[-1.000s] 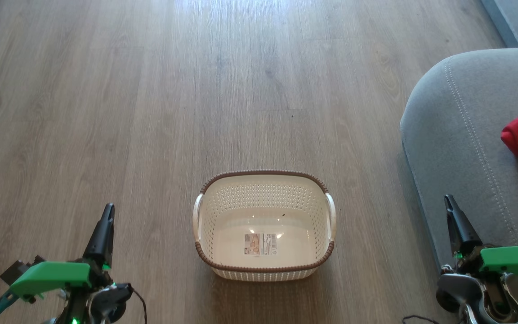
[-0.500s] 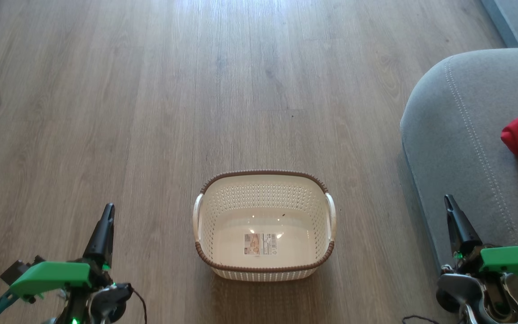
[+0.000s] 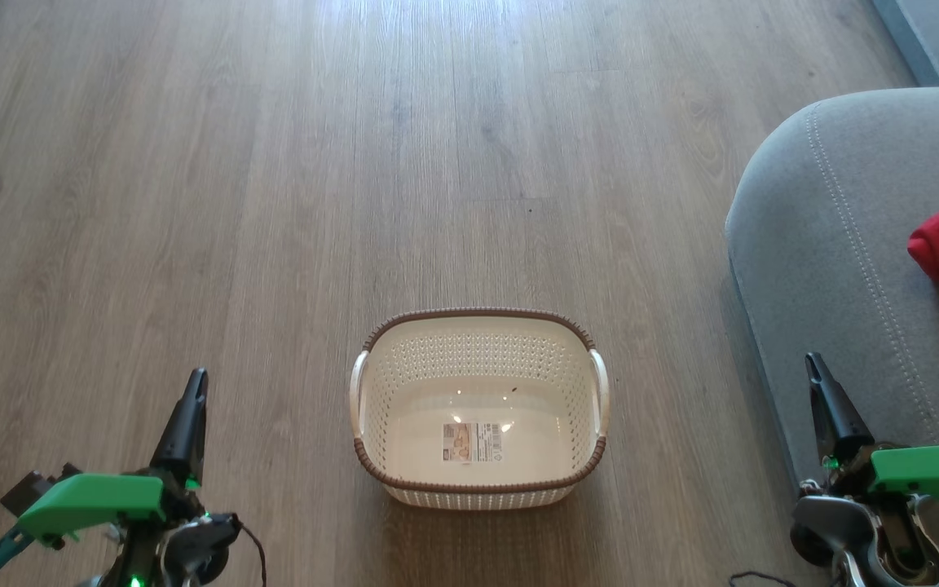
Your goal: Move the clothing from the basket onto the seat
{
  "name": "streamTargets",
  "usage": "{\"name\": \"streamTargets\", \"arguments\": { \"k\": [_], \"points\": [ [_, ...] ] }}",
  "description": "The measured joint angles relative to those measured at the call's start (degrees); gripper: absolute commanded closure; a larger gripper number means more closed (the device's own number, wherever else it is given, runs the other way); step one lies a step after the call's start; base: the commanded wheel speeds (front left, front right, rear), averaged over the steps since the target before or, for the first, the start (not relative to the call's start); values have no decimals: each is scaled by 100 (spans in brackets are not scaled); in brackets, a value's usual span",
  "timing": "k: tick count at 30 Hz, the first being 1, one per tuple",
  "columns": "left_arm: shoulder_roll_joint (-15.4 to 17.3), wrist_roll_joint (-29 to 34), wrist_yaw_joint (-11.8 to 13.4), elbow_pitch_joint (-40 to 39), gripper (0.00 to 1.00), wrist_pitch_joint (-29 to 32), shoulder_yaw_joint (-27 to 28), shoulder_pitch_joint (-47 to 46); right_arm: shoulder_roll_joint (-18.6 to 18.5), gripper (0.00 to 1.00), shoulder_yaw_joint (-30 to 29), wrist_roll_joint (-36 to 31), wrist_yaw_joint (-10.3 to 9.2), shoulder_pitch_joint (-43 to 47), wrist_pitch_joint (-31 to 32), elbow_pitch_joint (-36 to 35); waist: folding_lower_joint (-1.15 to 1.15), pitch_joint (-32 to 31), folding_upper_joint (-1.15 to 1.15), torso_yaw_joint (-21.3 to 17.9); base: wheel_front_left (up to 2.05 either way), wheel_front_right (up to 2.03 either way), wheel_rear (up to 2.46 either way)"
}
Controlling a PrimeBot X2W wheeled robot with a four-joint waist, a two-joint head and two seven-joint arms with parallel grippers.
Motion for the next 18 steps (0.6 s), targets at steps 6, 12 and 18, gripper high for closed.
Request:
{"name": "streamTargets", "arguments": {
  "k": [6, 12, 18],
  "points": [
    [0, 0, 0, 0, 100, 0, 0, 0, 0, 100, 0, 0, 0, 0, 0, 0, 0, 0, 0, 0, 0, 0, 0],
    [0, 0, 0, 0, 100, 0, 0, 0, 0, 100, 0, 0, 0, -1, 0, 0, 0, 0, 0, 0, 0, 0, 0],
    [0, 0, 0, 0, 100, 0, 0, 0, 0, 100, 0, 0, 0, -1, 0, 0, 0, 0, 0, 0, 0, 0, 0]
  ]
}}
